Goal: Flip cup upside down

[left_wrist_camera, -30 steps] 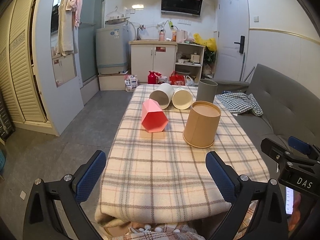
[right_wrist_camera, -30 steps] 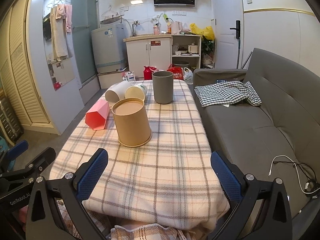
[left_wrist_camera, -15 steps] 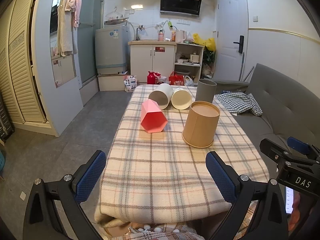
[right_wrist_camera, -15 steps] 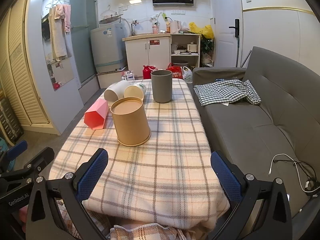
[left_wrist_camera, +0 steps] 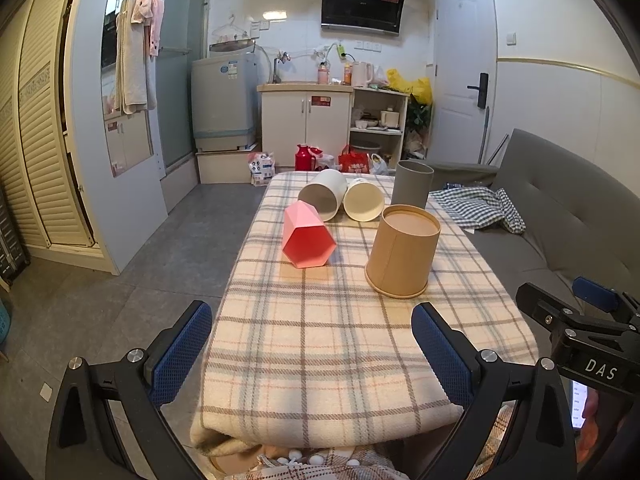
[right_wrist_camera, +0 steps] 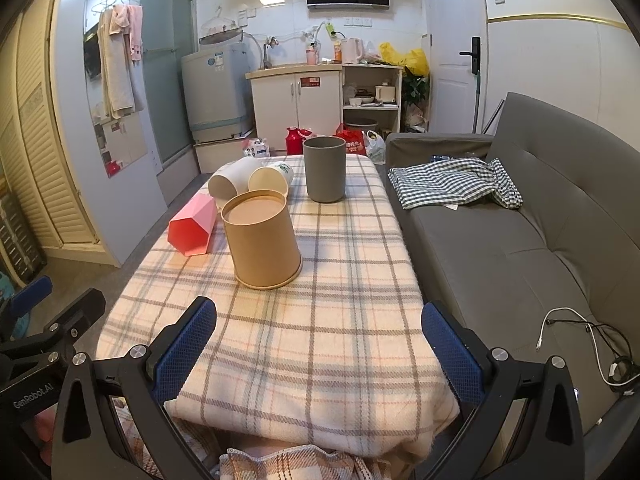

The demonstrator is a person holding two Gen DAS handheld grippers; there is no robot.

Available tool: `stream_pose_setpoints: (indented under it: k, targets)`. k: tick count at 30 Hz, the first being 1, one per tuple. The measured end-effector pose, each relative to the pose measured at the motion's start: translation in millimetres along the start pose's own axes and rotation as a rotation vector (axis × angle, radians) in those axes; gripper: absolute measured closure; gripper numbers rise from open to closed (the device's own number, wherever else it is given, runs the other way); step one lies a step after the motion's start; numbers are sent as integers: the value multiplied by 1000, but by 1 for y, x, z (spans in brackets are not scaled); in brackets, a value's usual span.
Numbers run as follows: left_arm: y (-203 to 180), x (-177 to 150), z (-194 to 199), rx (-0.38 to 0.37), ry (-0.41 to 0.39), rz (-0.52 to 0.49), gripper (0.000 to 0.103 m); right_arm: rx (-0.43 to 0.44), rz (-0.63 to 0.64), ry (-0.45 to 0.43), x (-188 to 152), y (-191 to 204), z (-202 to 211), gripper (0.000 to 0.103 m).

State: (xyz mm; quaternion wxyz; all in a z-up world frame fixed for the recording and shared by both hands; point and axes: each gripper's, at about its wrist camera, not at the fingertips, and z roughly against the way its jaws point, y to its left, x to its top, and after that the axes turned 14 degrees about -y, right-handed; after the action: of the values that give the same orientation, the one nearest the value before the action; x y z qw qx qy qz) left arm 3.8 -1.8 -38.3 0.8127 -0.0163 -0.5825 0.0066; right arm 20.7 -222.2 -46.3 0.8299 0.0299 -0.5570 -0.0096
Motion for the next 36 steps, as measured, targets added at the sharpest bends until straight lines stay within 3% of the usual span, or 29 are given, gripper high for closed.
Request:
stream_pose_setpoints:
  k: [36]
  targets:
    - [0, 0, 0, 1, 0, 0, 0, 2, 5, 7, -2, 2, -2, 0]
